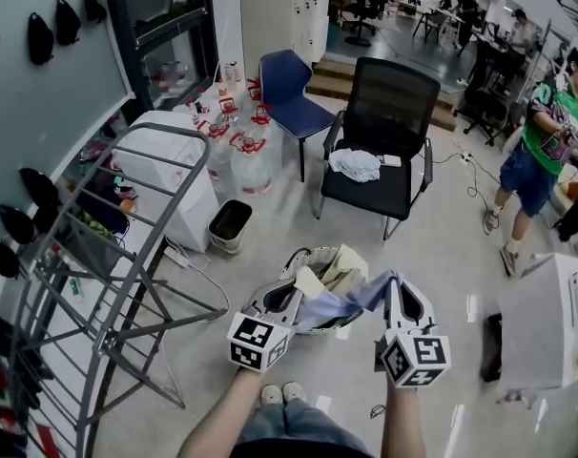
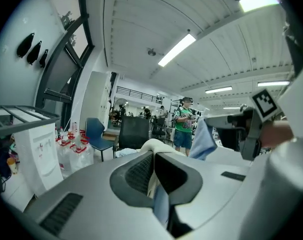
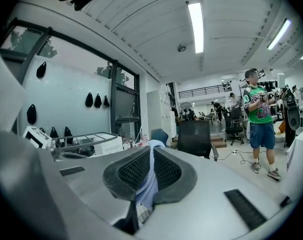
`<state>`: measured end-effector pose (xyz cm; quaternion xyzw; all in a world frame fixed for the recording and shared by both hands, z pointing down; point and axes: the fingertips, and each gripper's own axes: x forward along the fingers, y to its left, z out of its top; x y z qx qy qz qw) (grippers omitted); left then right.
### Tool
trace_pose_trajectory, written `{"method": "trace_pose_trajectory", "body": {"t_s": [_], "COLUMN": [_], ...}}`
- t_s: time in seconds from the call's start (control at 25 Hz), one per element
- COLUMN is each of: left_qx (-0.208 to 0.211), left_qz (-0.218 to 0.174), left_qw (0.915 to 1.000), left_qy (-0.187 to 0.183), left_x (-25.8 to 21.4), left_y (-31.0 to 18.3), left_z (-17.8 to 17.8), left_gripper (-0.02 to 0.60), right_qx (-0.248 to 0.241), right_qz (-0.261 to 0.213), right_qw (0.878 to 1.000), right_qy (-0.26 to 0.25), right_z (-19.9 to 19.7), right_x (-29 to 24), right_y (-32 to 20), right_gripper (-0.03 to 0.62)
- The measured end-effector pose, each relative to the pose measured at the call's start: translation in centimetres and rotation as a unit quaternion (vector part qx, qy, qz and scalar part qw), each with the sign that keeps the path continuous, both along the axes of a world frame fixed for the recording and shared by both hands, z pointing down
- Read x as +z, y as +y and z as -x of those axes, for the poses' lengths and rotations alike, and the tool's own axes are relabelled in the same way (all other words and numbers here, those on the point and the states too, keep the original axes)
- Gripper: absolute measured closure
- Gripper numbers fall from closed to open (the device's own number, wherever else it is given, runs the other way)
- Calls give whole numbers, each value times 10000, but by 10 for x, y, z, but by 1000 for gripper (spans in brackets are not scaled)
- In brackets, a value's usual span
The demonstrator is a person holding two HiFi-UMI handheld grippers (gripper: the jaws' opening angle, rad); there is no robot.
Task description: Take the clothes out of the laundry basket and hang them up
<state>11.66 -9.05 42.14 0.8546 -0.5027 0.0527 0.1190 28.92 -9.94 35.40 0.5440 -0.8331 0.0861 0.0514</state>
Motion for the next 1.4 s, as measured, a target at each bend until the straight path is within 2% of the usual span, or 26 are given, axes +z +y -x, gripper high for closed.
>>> {"method": "trace_pose_trajectory", "body": {"t_s": [0.2,0.52,0.88,1.16,1.28,1.4], "left_qx": [-110,-440,-1224,-2309,-2861,-3400], "left_qz": [-309,-635,-1027,-1092,-1058,-1035], "left_qw": [9995,9970,9872,9668,9521,9343], "left_qy": [11,18,13,-112,-203,-289], "left_x": [-48,-88,-129,-139,-137,-134], "left_y": [-1,3,26,72,102,142], "left_z": [9,38,101,173,209,243], "left_gripper": [555,555,555,555,555,555], "right_qx": [-63,-427,-1313,-2411,-2950,-3536], "right_qz": [41,-98,-338,-389,-379,-410], "right_qw": [9998,9990,9906,9692,9540,9335], "right_qy": [167,11,-159,-324,-375,-434], "right_z": [9,37,113,207,252,300], "right_x": [7,-7,-24,-32,-31,-29], "right_y": [-2,-10,-19,-9,5,28], "right_gripper": [580,580,580,580,580,580]}}
